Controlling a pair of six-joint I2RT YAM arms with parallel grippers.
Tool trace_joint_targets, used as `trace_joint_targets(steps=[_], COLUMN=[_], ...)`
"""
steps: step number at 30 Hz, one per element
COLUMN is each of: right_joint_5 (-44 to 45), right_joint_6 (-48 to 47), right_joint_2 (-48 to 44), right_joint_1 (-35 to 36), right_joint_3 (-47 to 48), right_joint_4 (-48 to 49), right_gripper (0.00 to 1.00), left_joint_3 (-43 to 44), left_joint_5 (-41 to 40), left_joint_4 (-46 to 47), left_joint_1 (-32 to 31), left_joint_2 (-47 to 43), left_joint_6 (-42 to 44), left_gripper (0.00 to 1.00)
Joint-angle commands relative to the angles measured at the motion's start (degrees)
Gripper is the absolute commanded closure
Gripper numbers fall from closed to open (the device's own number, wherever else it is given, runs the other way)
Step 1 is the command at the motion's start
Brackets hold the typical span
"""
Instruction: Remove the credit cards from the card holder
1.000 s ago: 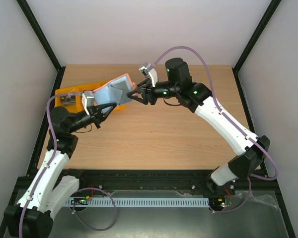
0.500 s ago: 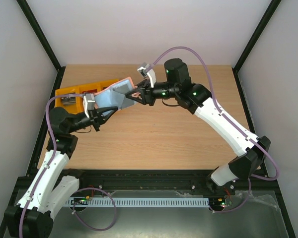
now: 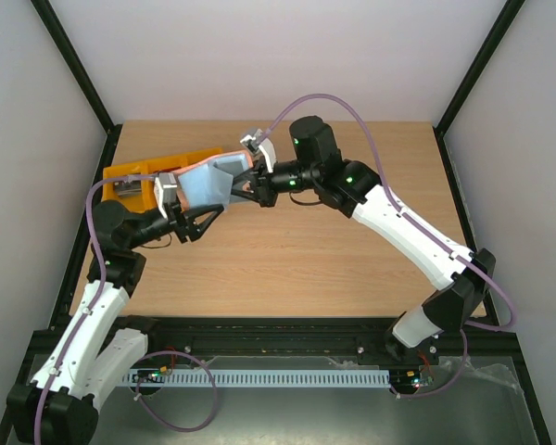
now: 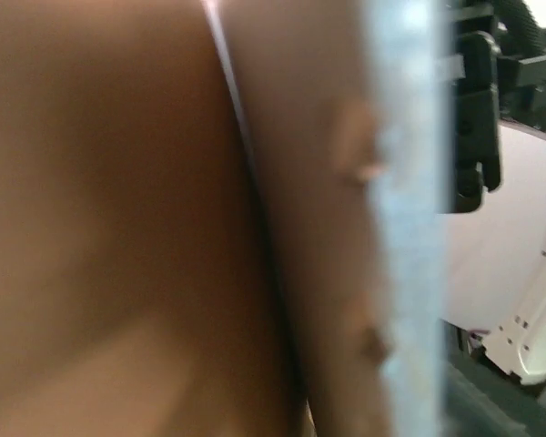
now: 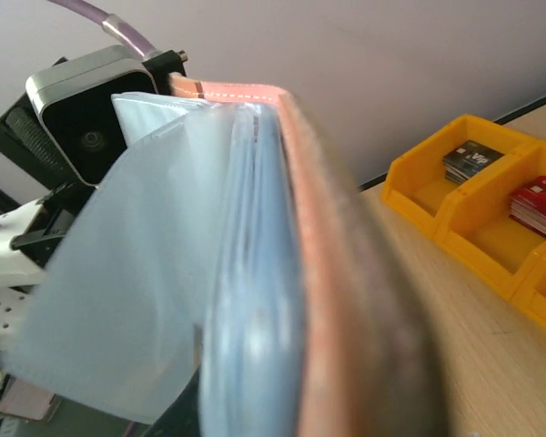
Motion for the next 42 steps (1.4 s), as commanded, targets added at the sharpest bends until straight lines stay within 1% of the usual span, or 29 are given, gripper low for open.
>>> trace_joint_targets(steps=[1,5,7,10,12,13,15,18,21,23,25,27,28,30,31,33,36,37,38,39,42], right_joint_5=[5.1,16.4,24.6,40.9,48.0,49.3,47.4,38.8,35.7,33.0,29.9,25.0,22.8,19.2,18.0,16.8,15.5,15.0,14.7,14.3,11.1], right_joint_6=[3.0,1.4,0.7,0.3,-0.3,-0.8,-2.1,-4.5,-6.4,-8.0,-9.6,-10.9,-11.5,-12.2,-12.4,-12.1,-10.9,-10.7,-10.5,-10.3,-9.4], right_joint_2=[0.8,2.6,4.2,8.5,12.1,13.8,15.9,14.9,12.9,11.5,9.9,8.6,8.2,7.8,7.6,7.4,7.1,7.1,7.0,7.0,6.0], right_joint_1=[0.4,1.8,3.0,5.7,7.4,8.3,9.3,9.4,9.3,9.3,9.1,9.0,9.0,8.9,8.7,8.4,7.8,7.4,7.1,6.7,4.5], right_joint_3=[2.7,6.3,9.4,16.8,22.4,24.8,28.0,26.7,24.7,24.0,22.6,21.5,21.2,20.9,20.8,20.4,19.1,18.8,18.7,18.7,17.1], right_joint_4=[2.4,-3.5,-7.5,-15.7,-21.4,-23.6,-26.2,-24.4,-22.9,-22.7,-21.9,-21.2,-21.0,-21.1,-21.2,-20.9,-19.4,-19.1,-18.9,-18.9,-18.0], right_gripper=[0.98,0.98,0.98,0.98,0.98,0.98,0.98,0.98,0.99,0.98,0.98,0.99,0.98,0.98,0.98,0.98,0.98,0.98,0.98,0.97,0.77], left_joint_3=[-0.3,0.3,1.0,1.7,2.0,2.0,1.9,1.7,1.4,1.1,0.2,-1.2,-2.0,-2.8,-2.5,-2.1,-2.2,-2.2,-2.1,-1.8,-1.1], left_joint_5=[-6.8,-12.7,-16.1,-20.4,-23.2,-24.3,-26.4,-29.2,-30.0,-28.6,-23.7,-15.2,-11.3,-6.5,-5.7,-5.0,-1.9,-1.0,-0.2,0.5,0.3], left_joint_4=[0.0,-1.2,-2.8,-5.1,-6.1,-6.6,-7.3,-8.2,-8.5,-8.4,-6.8,-1.4,3.6,9.2,9.9,10.9,14.7,15.1,15.2,14.7,11.5], left_joint_1=[-0.2,-0.4,-0.5,-1.0,-1.2,-1.2,-1.2,-0.6,1.1,2.3,3.6,4.4,4.4,4.4,4.4,4.4,3.8,3.2,2.8,2.5,2.5], left_joint_2=[-0.6,-0.3,-0.1,0.3,0.6,0.8,1.0,1.1,0.8,0.5,0.2,0.4,0.5,1.1,1.3,1.6,2.3,2.2,2.1,1.9,1.2], left_joint_6=[0.8,2.1,3.9,6.7,7.7,7.8,7.5,4.7,1.0,-0.8,-3.7,-8.0,-10.5,-15.0,-15.8,-15.8,-17.5,-17.6,-17.2,-16.5,-14.4], left_gripper=[0.19,0.02,0.0,0.0,0.0,0.01,0.0,0.01,0.02,0.11,0.18,0.21,0.23,0.31,0.39,0.58,0.72,0.79,0.88,0.96,0.98])
